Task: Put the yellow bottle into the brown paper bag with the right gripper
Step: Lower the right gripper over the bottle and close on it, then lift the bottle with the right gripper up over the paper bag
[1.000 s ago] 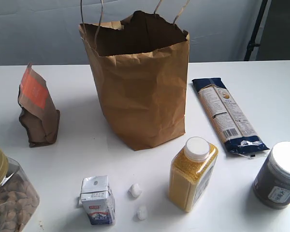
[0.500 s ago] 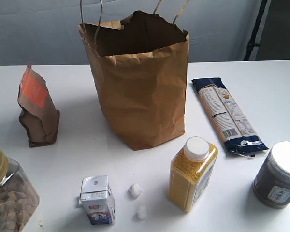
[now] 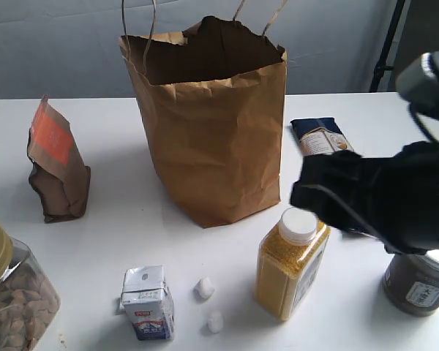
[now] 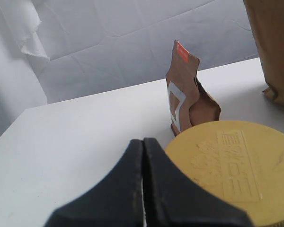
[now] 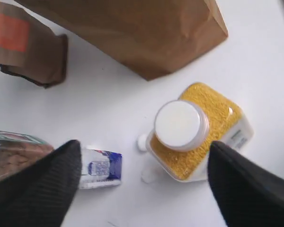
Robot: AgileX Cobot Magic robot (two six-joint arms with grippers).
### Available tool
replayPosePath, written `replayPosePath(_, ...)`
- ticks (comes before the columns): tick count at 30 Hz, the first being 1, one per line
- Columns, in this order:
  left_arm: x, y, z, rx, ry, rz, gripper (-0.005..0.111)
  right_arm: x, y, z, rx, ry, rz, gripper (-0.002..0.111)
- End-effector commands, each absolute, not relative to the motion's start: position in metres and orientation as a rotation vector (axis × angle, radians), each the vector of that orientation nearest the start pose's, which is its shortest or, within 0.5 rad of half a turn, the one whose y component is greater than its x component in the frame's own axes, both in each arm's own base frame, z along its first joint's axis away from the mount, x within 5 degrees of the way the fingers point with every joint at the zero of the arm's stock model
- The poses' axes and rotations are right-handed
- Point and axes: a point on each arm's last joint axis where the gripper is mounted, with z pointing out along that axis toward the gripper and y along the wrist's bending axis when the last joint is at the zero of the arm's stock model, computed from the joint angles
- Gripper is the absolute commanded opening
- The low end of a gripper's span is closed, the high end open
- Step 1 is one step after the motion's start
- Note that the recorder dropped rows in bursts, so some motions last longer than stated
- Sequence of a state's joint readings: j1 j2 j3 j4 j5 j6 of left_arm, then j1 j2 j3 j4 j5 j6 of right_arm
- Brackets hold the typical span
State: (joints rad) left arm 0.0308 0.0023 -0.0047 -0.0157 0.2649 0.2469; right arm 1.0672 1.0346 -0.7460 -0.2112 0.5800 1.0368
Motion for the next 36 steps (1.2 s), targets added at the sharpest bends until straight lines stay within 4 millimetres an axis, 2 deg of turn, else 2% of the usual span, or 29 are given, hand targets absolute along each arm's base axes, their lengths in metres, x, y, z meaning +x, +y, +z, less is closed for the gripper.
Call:
replayPosePath(1,0.055,0.001,0.190,0.172,1.738,0.184,0.000,0.116,0.197,0.269,-0.103,2.716,0.507,0.082)
replayPosePath(5,0.055,0.001,0.190,0.172,1.738,0.184,0.000,0.137,0.227,0.258,-0.024,2.729,0.396,0.082)
replayPosePath(6,0.055,0.001,0.190,0.172,1.738,0.184,0.000,0.142,0.237,0.249,-0.019,2.752,0.362,0.082)
replayPosePath(9,0.055,0.001,0.190,0.172,1.738,0.184,0.000,0.150,0.251,0.227,0.008,2.818,0.271,0.082)
replayPosePath(10,0.055,0.001,0.190,0.172,1.738,0.184,0.000,0.152,0.254,0.216,0.051,2.857,0.239,0.076)
replayPosePath(11,0.055,0.001,0.190,0.172,1.738,0.184,0.000,0.151,0.255,0.211,0.064,2.878,0.225,0.070)
replayPosePath(12,0.055,0.001,0.190,0.172,1.738,0.184,0.000,0.150,0.256,0.205,0.065,2.903,0.195,0.047)
replayPosePath(13,0.055,0.001,0.190,0.172,1.738,0.184,0.000,0.150,0.256,0.205,0.052,2.903,0.191,0.035)
replayPosePath(14,0.055,0.001,0.190,0.172,1.738,0.184,0.000,0.150,0.256,0.205,-0.007,2.899,0.170,0.016)
replayPosePath(15,0.055,0.001,0.190,0.172,1.738,0.184,0.000,0.150,0.255,0.207,-0.044,2.891,0.166,0.003)
replayPosePath(16,0.055,0.001,0.190,0.172,1.738,0.184,0.000,0.149,0.255,0.208,-0.083,2.882,0.156,0.001)
replayPosePath(18,0.055,0.001,0.190,0.172,1.738,0.184,0.000,0.151,0.251,0.215,-0.142,2.833,0.131,0.000)
replayPosePath(19,0.055,0.001,0.190,0.172,1.738,0.184,0.000,0.149,0.250,0.222,-0.237,2.787,0.126,0.000)
replayPosePath(23,0.055,0.001,0.190,0.172,1.738,0.184,0.000,0.143,0.234,0.232,-0.356,2.659,0.106,0.000)
replayPosePath(24,0.055,0.001,0.190,0.172,1.738,0.184,0.000,0.137,0.225,0.236,-0.419,2.587,0.141,0.000)
replayPosePath(28,0.055,0.001,0.190,0.172,1.738,0.184,0.000,0.123,0.214,0.252,-0.542,2.422,0.277,0.000)
replayPosePath(36,0.055,0.001,0.190,0.172,1.738,0.184,0.000,0.099,0.201,0.315,-0.647,2.064,0.690,0.000)
